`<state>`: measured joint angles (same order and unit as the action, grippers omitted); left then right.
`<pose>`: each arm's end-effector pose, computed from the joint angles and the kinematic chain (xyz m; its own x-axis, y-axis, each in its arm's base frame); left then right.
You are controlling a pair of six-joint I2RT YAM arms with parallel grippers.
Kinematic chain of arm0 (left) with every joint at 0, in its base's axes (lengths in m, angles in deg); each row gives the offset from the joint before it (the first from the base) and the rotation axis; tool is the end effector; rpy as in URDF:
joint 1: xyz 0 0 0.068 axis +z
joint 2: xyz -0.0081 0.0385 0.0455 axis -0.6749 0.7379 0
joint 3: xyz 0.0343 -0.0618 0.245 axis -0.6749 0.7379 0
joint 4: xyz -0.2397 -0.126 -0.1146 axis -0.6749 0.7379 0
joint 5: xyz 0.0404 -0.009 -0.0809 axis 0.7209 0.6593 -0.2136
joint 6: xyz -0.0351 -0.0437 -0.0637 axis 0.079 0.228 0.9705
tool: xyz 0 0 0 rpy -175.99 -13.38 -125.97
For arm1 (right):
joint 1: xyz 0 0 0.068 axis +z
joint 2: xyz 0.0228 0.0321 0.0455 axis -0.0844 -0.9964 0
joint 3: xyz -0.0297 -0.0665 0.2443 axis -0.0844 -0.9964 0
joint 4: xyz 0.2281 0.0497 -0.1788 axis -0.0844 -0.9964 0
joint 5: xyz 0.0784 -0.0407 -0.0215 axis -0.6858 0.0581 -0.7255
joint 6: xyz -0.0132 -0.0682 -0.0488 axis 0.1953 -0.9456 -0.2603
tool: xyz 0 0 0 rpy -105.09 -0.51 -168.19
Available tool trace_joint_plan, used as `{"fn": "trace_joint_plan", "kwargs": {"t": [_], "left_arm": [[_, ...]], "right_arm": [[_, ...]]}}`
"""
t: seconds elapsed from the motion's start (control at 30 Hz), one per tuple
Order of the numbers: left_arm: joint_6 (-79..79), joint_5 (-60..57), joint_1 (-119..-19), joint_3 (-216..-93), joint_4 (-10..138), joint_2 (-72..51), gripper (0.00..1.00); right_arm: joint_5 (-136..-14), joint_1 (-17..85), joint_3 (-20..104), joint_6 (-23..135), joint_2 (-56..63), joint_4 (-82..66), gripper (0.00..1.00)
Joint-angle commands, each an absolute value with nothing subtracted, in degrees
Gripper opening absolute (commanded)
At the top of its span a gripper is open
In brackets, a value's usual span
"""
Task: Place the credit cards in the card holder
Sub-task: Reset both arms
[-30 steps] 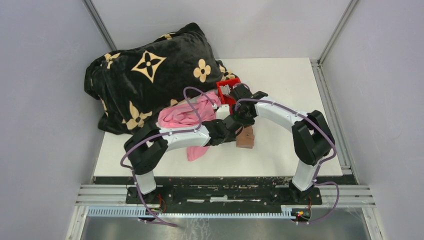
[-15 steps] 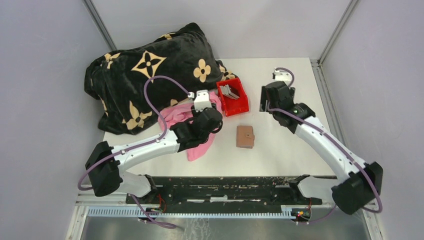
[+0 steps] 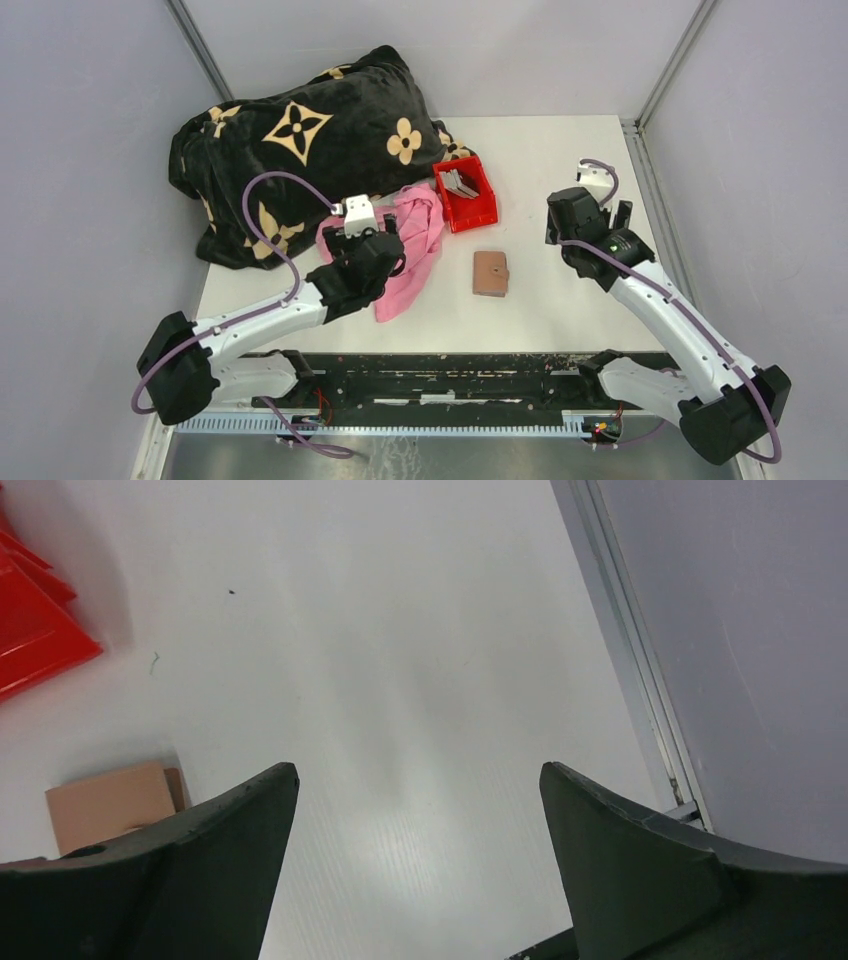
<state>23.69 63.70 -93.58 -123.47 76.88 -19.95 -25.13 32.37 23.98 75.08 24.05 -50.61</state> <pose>0.2323 -0.1884 0.2072 -0.2978 -0.1271 -0.9461 -0.2143 0.9747 -0.0635 0.2629 0.0800 0.2803 -0.5413 0.0794 -0.8371 0.3475 0.9277 -0.1367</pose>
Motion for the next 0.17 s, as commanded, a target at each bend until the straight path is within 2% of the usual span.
{"fn": "trace_joint_plan", "kwargs": {"t": [0.0,0.07,0.13], "left_arm": [[20.2,68.3,-93.0,-123.6,72.4,-20.3,0.99],[20.7,68.5,-93.0,-123.5,72.4,-20.0,0.99],[20.8,68.6,-92.9,-123.4,72.2,-19.7,0.99]], "right_arm": [[-20.1,32.3,23.5,78.3,26.9,-54.2,0.96],[-19.9,32.3,22.5,76.5,28.2,-52.8,0.91],[-18.9,32.3,23.3,77.0,27.7,-53.6,0.95]]}}
